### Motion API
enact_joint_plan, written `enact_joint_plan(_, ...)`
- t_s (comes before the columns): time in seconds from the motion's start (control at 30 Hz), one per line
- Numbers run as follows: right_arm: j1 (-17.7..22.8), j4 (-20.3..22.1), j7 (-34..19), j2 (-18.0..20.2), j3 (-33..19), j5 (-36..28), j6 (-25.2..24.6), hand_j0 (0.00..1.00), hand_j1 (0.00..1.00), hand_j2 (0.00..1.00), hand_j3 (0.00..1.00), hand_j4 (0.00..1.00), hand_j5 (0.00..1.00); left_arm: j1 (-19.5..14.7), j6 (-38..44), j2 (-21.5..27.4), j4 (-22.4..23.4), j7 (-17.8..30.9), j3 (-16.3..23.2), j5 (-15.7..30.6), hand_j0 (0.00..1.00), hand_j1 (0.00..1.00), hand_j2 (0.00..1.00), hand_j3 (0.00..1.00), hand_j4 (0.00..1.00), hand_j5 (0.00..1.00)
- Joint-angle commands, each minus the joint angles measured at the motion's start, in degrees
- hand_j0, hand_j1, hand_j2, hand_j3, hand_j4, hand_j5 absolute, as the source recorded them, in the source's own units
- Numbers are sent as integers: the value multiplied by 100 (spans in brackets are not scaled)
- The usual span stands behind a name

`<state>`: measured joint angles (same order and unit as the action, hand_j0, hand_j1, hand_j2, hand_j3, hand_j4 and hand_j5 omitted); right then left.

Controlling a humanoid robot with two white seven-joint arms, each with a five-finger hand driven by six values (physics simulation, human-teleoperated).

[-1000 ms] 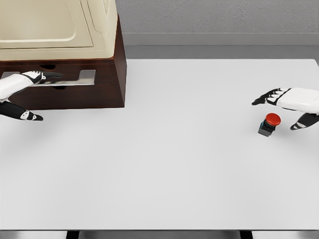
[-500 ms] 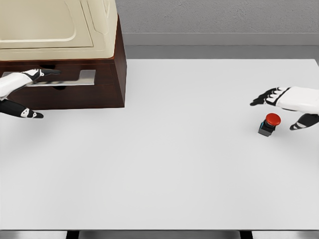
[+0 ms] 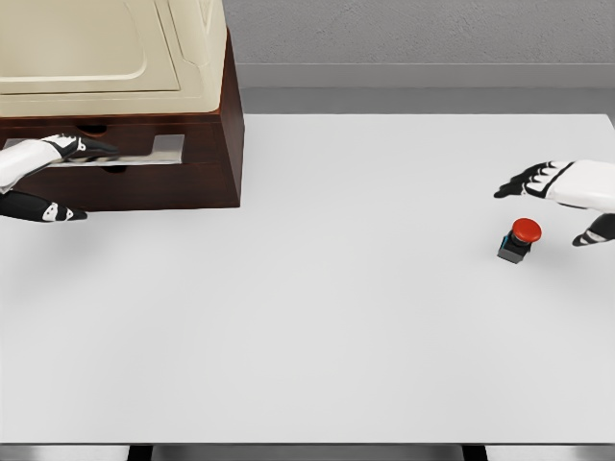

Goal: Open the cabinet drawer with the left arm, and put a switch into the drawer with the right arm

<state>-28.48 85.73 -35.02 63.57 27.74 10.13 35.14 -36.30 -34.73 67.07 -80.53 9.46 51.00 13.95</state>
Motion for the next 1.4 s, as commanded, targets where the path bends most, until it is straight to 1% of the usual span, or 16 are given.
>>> enact_joint_plan(0.0,-9,5,2,-11,258,-11,-14,100,100,100,100,100,100,0,-27,-9,-7,38,60,-147,85,85,85,85,85,85)
enact_joint_plan(0.07,-35,-13,2,-20,285,-11,-14,100,100,100,100,100,100,18,-27,-1,-24,38,60,-112,85,85,85,85,85,85)
enact_joint_plan(0.17,-53,-66,2,-152,311,77,-14,100,100,100,100,100,100,18,-27,8,-33,38,60,-76,85,85,85,85,85,85)
enact_joint_plan(0.23,-158,-250,2,-258,311,235,-14,100,100,100,100,100,100,18,-27,8,-42,38,60,-68,85,85,85,85,85,85)
enact_joint_plan(0.27,-167,-250,2,-293,311,279,-14,100,100,100,100,100,100,18,-27,8,-51,38,60,-68,85,85,85,85,85,85)
enact_joint_plan(0.3,-202,-285,2,-407,311,358,-14,100,100,100,100,100,100,18,-27,8,-59,38,60,-68,85,85,85,85,85,85)
enact_joint_plan(0.33,-246,-487,2,-574,320,481,-14,100,100,100,100,100,100,27,-27,17,-95,38,60,-33,85,85,85,85,85,85)
enact_joint_plan(0.47,-492,-505,2,-609,716,578,-14,100,100,100,100,100,100,35,-27,26,-95,38,60,-24,85,85,85,85,85,85)
enact_joint_plan(0.57,-492,-540,2,-530,716,578,-14,100,100,100,100,100,100,71,-27,35,-103,38,60,-24,85,85,85,85,85,85)
enact_joint_plan(0.83,-483,-593,2,-600,725,648,-14,100,100,100,100,100,100,123,-27,61,-103,38,60,20,85,85,85,85,85,85)
enact_joint_plan(0.9,-483,-593,2,-600,725,648,-14,100,100,100,100,100,100,150,-27,61,-103,38,60,38,82,82,82,82,82,82)
enact_joint_plan(1.0,-483,-610,2,-600,725,639,-14,100,100,100,100,100,100,167,-27,70,-103,47,60,64,82,82,82,82,82,82)
enact_joint_plan(1.03,-483,-725,2,-618,725,648,-14,100,100,100,100,100,100,194,-27,70,-103,47,60,64,82,82,82,82,82,82)
enact_joint_plan(1.23,-492,-777,2,-636,733,648,-14,100,100,100,100,100,100,202,-27,140,-200,56,60,178,80,80,80,80,80,80)
enact_joint_plan(1.3,-492,-892,2,-706,733,648,-14,100,100,100,100,100,100,202,-27,175,-200,56,51,179,80,80,80,80,80,80)
enact_joint_plan(1.37,-492,-901,2,-723,733,648,-14,100,100,100,100,100,100,202,-27,184,-209,56,51,205,78,78,78,78,78,78)
